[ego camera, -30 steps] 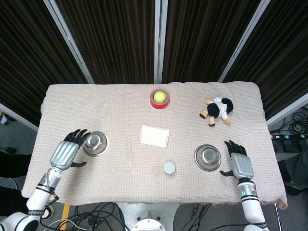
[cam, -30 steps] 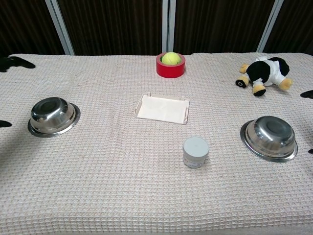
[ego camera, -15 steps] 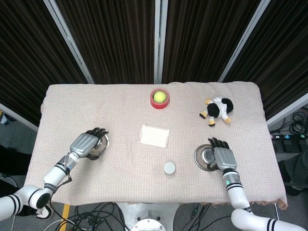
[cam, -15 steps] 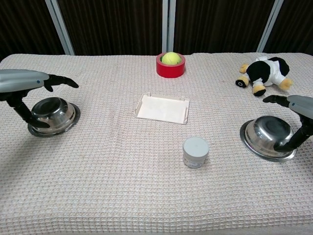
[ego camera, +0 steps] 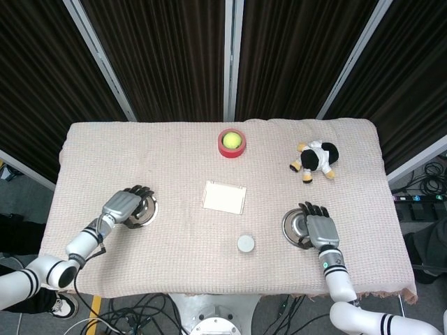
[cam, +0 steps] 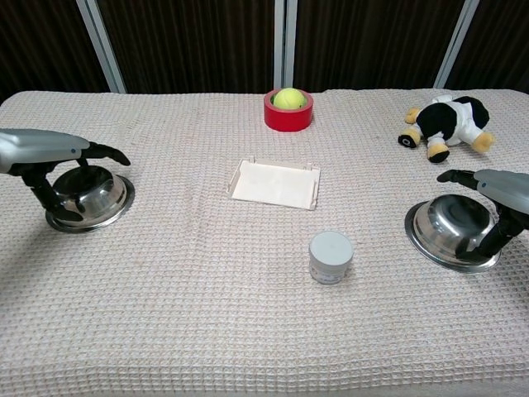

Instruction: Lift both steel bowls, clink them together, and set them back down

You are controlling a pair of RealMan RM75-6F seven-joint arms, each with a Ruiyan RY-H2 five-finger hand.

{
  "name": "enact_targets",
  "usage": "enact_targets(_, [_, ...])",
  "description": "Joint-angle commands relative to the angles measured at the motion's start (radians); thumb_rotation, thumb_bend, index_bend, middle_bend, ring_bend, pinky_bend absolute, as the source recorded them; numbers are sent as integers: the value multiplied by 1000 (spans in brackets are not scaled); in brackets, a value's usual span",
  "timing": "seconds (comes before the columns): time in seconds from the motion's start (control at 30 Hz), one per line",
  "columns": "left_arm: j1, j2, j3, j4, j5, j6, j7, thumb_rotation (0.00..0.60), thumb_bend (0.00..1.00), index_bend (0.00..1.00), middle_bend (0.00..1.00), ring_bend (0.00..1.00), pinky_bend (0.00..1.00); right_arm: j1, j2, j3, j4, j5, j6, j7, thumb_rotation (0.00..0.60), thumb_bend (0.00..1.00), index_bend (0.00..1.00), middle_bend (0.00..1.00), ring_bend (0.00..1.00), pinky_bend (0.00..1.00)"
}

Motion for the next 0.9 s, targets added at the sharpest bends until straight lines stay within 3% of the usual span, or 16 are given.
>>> enact_targets(0.03, [-7,-8,7,15,-12,-9,1,600,213,131,60,6,191,5,-2,-3,3,10,0,-4,600,72,0,0,0,41])
enact_targets(0.3, [-15,-29,20,53,-13,-3,-5,600,230,216,158,95,273,30,-9,-7,14,55,-16,-12,600,79,0,1,0,125])
enact_targets(0.43, [-17,-37,23,67,-12,4,-10,600,240,299,245,187,372,36,-16,-11,21,42,-9,-5,600,94,13,90,17,175])
enact_targets(0.67, [-15,-51,30,88,-6,24,-16,600,261,395,348,306,500,41,-15,-16,24,26,1,10,600,107,323,257,181,306])
enact_targets(0.77, [-7,-51,28,87,9,60,-22,600,283,413,375,331,520,34,-8,-13,14,8,9,38,600,116,373,290,214,343])
enact_targets(0.9, [26,2,9,13,68,209,-31,600,301,395,376,332,521,-1,46,11,-39,-79,30,160,600,123,398,310,233,362])
